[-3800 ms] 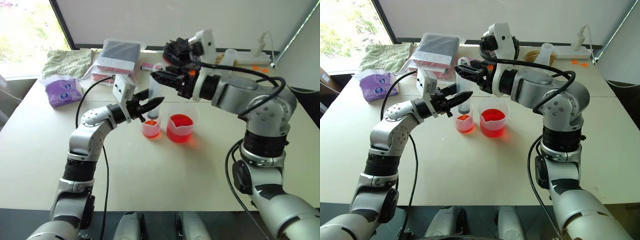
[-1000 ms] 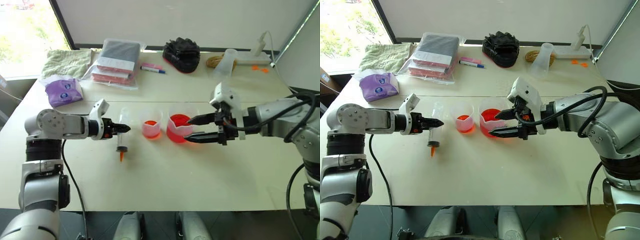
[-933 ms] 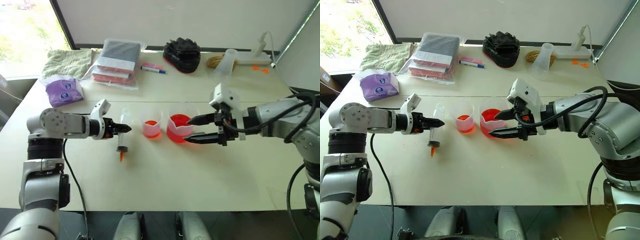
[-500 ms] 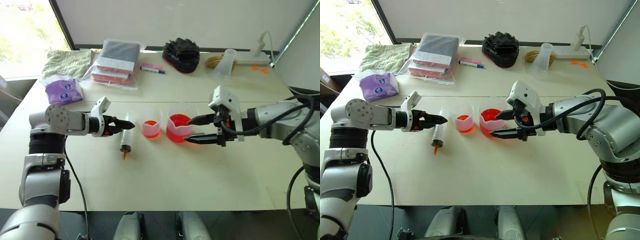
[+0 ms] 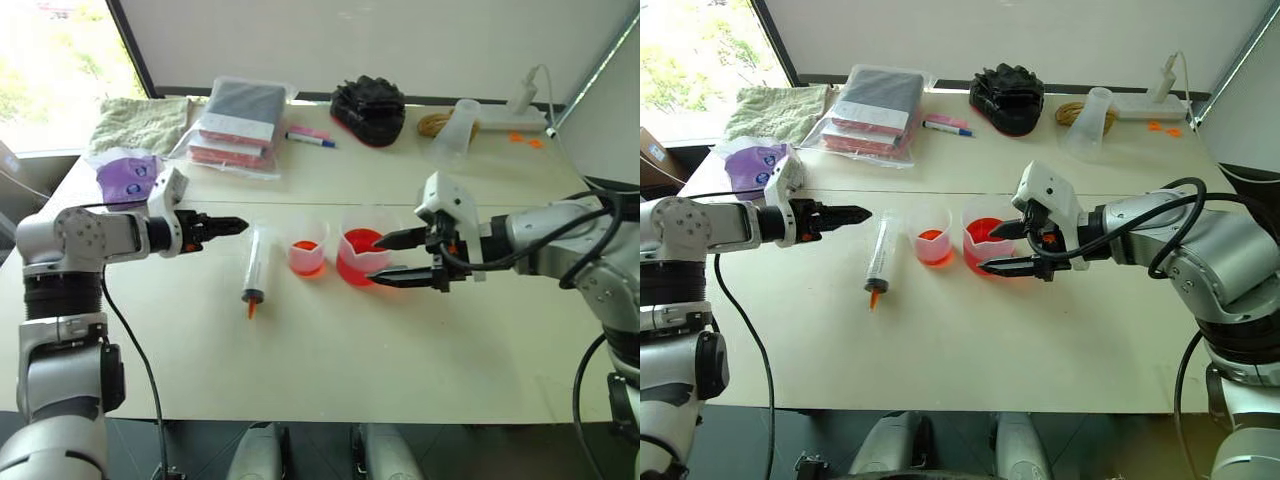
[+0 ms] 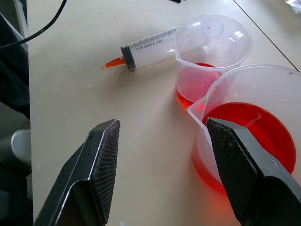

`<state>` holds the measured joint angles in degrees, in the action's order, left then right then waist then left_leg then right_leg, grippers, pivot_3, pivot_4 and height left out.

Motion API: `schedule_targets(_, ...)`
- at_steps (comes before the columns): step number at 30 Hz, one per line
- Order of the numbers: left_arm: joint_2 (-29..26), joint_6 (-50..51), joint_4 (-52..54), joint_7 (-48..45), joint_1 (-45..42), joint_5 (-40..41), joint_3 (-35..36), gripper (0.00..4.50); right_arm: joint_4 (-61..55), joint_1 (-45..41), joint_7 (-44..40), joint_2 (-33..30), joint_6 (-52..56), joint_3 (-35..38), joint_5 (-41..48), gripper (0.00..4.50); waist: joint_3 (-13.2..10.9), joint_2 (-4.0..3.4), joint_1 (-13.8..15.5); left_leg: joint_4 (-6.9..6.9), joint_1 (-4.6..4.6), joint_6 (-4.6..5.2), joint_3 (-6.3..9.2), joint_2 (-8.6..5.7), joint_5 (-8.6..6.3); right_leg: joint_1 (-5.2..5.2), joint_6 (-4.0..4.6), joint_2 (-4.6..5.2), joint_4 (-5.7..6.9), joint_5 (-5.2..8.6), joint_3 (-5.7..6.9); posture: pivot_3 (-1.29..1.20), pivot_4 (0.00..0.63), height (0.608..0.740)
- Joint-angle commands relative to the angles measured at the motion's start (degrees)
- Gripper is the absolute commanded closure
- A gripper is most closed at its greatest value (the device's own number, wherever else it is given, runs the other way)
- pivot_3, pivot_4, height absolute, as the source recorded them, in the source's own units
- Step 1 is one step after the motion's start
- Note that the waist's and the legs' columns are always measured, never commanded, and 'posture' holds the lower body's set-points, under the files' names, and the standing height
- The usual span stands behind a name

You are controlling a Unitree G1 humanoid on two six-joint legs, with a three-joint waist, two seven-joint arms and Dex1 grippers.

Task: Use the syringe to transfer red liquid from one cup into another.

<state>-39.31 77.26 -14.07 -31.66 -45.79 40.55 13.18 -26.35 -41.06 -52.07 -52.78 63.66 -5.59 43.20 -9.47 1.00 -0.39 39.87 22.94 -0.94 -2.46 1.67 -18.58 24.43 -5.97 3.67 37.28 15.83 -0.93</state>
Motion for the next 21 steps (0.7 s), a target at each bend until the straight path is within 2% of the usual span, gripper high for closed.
schedule_targets(1, -1.6, -4.8, 8.3, -2.5, 1.9, 0.4, 1.3, 0.02, 0.7, -0.6, -2.6, -2.0, -3.1, 1.2, -1.4, 1.44, 0.0, 0.00, -0.2, 0.00, 0.00, -0.02, -0.02, 0.00, 0.01, 0.00, 0.00, 0.01, -0.01, 0.00, -0.01, 0.00, 0.150, 0.740)
schedule_targets(7, -4.9, -8.9, 18.0, -7.3, 6.5, 1.1, 1.0, 0.02, 2.0, 1.7, -7.2, -5.7, -7.3, 2.9, -2.8, 1.44, 0.0, 0.00, -0.3, -0.01, 0.01, 0.06, -0.01, 0.02, -0.03, 0.00, 0.00, 0.00, -0.03, 0.00, -0.01, 0.00, 0.150, 0.740)
schedule_targets(13, -7.6, -19.4, 25.1, -12.4, 11.2, -0.4, 1.4, 0.02, 2.9, 4.4, -10.4, -7.1, -11.5, 5.2, -3.3, 1.44, 0.0, 0.00, -0.2, -0.01, -0.01, 0.06, -0.02, 0.05, -0.04, 0.00, 0.00, -0.03, -0.02, 0.00, -0.01, 0.00, 0.150, 0.740)
schedule_targets(16, -11.4, -21.9, 30.6, -19.9, 16.5, 2.3, 2.4, 0.02, 4.6, 4.0, -11.6, -7.7, -12.2, 4.8, -3.8, 1.44, 0.0, 0.00, -0.4, -0.01, -0.01, 0.08, -0.04, 0.05, -0.05, 0.00, 0.00, -0.03, -0.03, 0.00, -0.02, 0.00, 0.150, 0.740)
schedule_targets(21, -14.2, -23.6, 31.9, -23.7, 20.9, 3.9, 3.6, 0.02, 7.2, 3.2, -12.7, -8.0, -13.6, 4.6, -5.5, 1.44, 0.0, -0.01, -0.3, -0.02, -0.05, 0.11, -0.10, 0.10, -0.06, 0.00, 0.01, -0.06, -0.02, 0.01, -0.05, 0.00, 0.150, 0.740)
